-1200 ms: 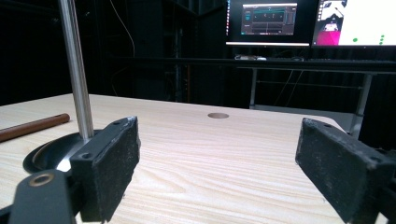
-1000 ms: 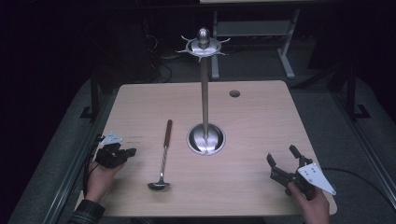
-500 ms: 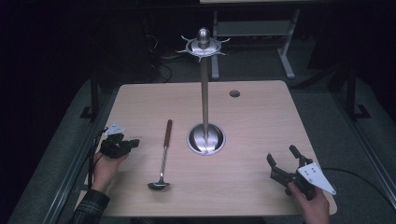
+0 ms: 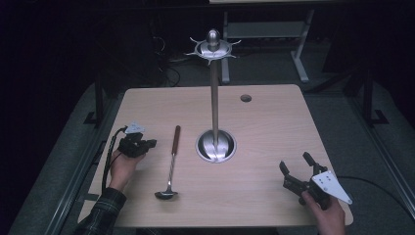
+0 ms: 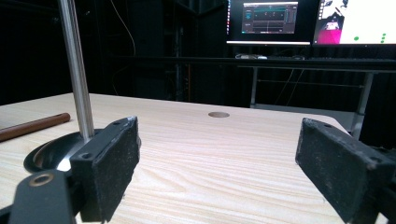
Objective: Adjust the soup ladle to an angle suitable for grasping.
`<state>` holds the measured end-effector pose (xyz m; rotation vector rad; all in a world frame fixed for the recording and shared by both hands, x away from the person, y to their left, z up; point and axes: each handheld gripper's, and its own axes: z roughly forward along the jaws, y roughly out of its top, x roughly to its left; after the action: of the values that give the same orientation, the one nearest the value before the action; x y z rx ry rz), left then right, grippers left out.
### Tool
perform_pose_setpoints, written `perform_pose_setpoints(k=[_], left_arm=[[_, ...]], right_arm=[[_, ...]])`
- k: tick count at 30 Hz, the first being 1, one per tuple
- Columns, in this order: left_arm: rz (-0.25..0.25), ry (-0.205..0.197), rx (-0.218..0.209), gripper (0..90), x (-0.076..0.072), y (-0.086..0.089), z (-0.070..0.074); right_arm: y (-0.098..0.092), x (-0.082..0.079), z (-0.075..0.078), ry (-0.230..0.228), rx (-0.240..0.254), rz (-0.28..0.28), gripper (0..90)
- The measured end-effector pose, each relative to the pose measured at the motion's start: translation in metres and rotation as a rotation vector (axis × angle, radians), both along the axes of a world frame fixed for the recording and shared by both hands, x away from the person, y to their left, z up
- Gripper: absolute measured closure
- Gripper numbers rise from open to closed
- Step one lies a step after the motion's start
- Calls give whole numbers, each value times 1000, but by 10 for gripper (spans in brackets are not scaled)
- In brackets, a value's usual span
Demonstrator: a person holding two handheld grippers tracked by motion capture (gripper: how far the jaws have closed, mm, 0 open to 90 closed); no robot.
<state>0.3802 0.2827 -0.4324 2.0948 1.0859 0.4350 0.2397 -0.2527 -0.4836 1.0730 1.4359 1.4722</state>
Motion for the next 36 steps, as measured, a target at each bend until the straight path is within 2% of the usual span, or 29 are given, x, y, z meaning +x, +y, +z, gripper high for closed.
perform_pose_setpoints(k=[11, 12, 19, 25, 32, 36], left_arm=[[-23, 0, -8, 900, 16, -19, -10], [-30, -2, 3, 900, 19, -22, -11], [-29, 9, 0, 900, 28, -30, -20], [-38, 34, 3, 900, 30, -36, -27], [-58, 42, -1, 900, 29, -41, -28], [-77, 49, 14, 900, 28, -46, -30]], right_arm=[[0, 0, 0, 1, 1, 2, 130], [0, 0, 0, -1, -1, 1, 130], [0, 0, 0, 0, -1, 2, 130], [0, 0, 0, -1, -1, 3, 130], [0, 0, 0, 0, -1, 3, 130], [0, 0, 0, -1, 0, 2, 130]])
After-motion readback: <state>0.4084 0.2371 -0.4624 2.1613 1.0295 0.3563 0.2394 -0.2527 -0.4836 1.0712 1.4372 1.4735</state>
